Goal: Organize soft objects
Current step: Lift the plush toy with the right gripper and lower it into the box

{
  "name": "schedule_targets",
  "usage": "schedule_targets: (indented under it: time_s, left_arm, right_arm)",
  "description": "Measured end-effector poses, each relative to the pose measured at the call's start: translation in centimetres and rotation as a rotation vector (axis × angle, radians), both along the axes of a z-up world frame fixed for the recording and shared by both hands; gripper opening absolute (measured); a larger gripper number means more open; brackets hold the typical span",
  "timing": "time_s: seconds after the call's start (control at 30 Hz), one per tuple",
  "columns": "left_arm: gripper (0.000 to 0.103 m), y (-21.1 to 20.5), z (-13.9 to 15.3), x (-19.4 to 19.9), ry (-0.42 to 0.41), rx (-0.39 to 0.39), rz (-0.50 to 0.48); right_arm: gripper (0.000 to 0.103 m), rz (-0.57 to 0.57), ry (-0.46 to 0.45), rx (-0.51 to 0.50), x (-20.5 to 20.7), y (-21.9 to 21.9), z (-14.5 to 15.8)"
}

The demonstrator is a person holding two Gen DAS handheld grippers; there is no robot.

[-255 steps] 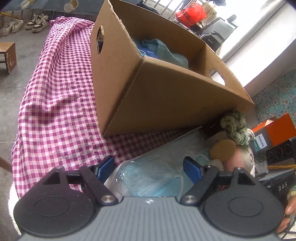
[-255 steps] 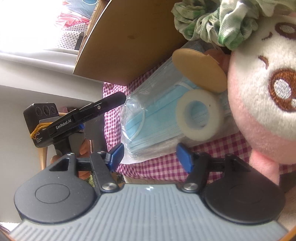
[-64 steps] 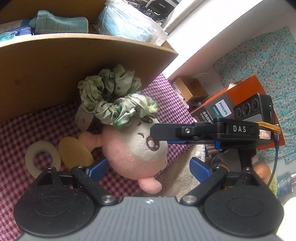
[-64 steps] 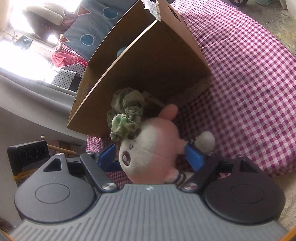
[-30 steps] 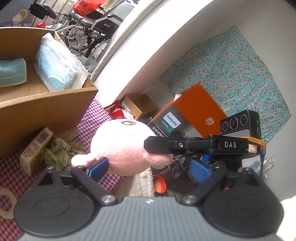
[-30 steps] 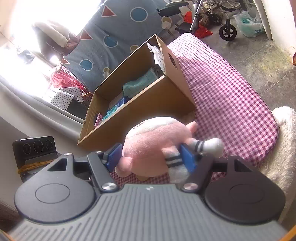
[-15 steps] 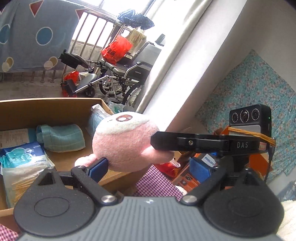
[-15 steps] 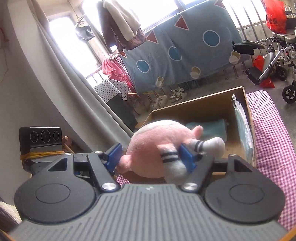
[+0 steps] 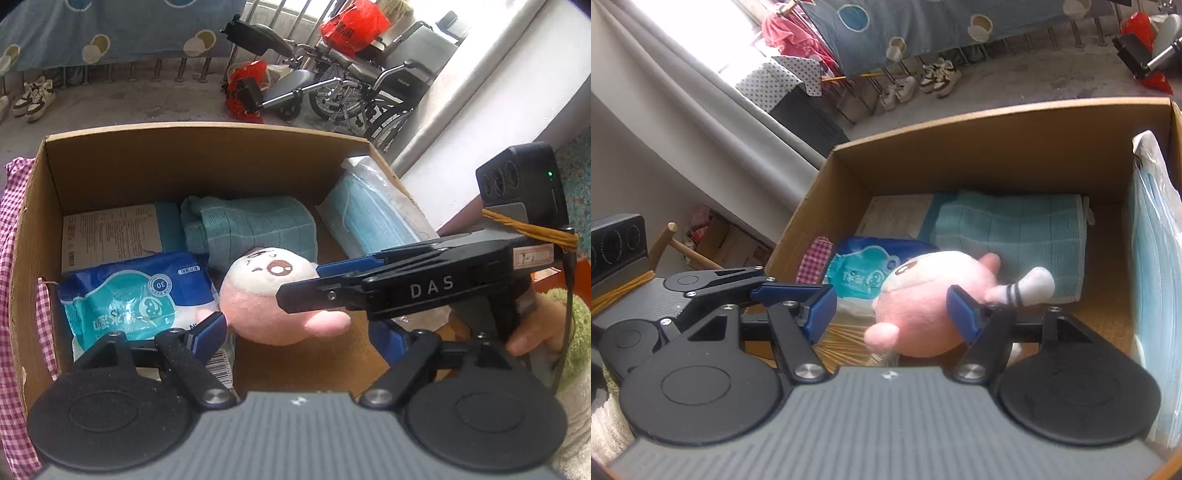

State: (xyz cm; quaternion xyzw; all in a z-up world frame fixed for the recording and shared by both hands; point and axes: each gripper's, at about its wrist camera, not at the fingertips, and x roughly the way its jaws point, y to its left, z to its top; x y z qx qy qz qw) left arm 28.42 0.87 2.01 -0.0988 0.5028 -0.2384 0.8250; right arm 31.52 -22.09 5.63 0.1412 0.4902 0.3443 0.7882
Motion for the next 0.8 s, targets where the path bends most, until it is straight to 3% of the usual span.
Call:
schedule_targets:
  time_s: [0.07, 0.13, 0.3, 0.43, 0.57, 0.8]
  left_arm:
    - [0.084, 0.5, -0.4, -0.5, 0.017, -0.009, -0.001]
    - [0.085, 0.9, -0.4, -0.8, 0.020, -0.010, -0.009]
    - [0.088, 0.2, -0.7, -0.3, 0.056, -0.025, -0.035]
    - [0.088, -1.0, -2.3, 0.8, 0.157, -0.043, -0.057]
    - [0.088, -2.0, -4.3, 2.3, 0.235, -0.011, -0.035]
    - [0.089, -3.1, -4.9, 3.6, 0.244, -0.010, -0.009]
  right_arm:
    - [0.069, -0.033, 0.092, -0.131, 1.1, 0.8, -2.4]
    - [0.069, -0.054, 0.104, -0.180, 1.4, 0.5, -2.7]
    - [0.070, -0.112, 0.138, -0.147, 1.5, -1.4, -2.1]
    - [0.070, -0.155, 0.208, -0.173, 2.4, -2.1, -4.0]
    - [0.072, -0.160, 0.282, -0.172, 2.7, -2.1, -5.6]
    - [0.075, -0.150, 0.366, -0.101, 3.2, -1.9, -7.5]
